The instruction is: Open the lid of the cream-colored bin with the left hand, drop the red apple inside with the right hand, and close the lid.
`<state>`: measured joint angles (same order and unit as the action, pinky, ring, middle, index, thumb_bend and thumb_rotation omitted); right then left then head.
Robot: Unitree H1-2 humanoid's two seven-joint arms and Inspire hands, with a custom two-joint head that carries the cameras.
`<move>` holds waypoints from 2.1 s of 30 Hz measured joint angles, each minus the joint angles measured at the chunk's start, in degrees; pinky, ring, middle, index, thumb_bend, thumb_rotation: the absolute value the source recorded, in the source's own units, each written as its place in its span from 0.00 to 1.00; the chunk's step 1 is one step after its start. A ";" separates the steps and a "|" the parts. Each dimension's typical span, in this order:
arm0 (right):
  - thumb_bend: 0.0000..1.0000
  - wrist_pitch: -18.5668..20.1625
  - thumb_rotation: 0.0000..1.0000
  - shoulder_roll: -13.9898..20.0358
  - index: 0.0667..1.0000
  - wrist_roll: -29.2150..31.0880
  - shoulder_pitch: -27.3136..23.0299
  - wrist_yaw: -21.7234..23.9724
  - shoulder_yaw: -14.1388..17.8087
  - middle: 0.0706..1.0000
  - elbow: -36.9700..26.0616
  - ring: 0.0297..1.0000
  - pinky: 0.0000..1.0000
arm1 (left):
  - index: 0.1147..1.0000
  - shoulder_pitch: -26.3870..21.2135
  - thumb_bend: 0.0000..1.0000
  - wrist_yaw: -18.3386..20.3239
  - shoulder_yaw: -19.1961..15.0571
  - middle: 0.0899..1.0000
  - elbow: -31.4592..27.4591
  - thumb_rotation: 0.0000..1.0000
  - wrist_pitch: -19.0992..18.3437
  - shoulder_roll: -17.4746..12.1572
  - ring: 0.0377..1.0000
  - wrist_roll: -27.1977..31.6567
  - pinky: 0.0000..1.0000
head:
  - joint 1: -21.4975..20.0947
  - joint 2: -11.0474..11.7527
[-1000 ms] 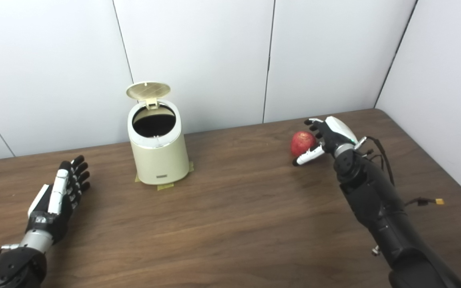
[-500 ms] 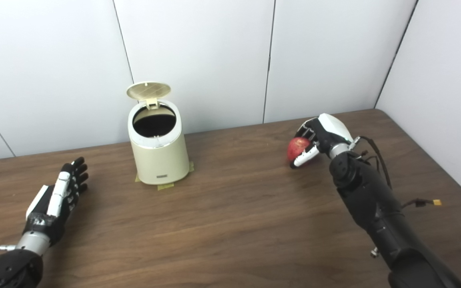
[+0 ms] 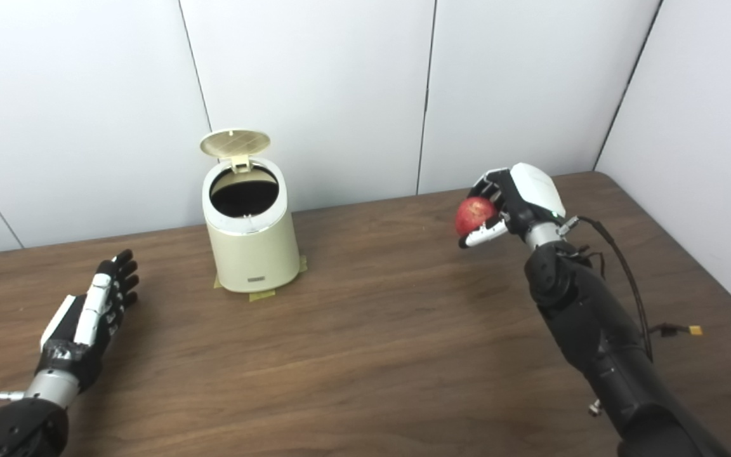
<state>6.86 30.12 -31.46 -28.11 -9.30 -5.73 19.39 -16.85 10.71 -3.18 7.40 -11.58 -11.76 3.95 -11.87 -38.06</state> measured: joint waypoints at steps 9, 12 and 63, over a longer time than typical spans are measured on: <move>0.52 -1.71 0.00 -3.43 0.46 -4.29 -1.29 0.06 -2.15 0.46 -14.41 0.40 0.42 | 1.00 0.02 0.58 -0.06 0.14 1.00 -0.05 1.00 -0.11 0.36 1.00 0.04 1.00 | 2.46 0.88; 0.52 -2.13 0.00 -5.06 0.46 -6.95 -1.53 1.19 -4.29 0.46 -18.20 0.39 0.40 | 1.00 0.04 0.60 -0.21 0.23 1.00 -0.06 1.00 -0.22 0.55 1.00 0.07 1.00 | 2.73 1.23; 0.50 -10.02 0.00 -26.70 0.47 -4.81 -19.08 -1.20 -9.35 0.47 7.54 0.40 0.34 | 1.00 1.87 0.58 -3.23 1.45 1.00 -3.27 0.99 -1.25 2.96 1.00 -1.49 1.00 | 6.50 2.81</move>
<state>-3.16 3.42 -36.26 -47.19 -10.50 -15.08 26.93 -14.98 7.48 -1.72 4.13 -12.83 -8.80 2.46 -5.36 -35.24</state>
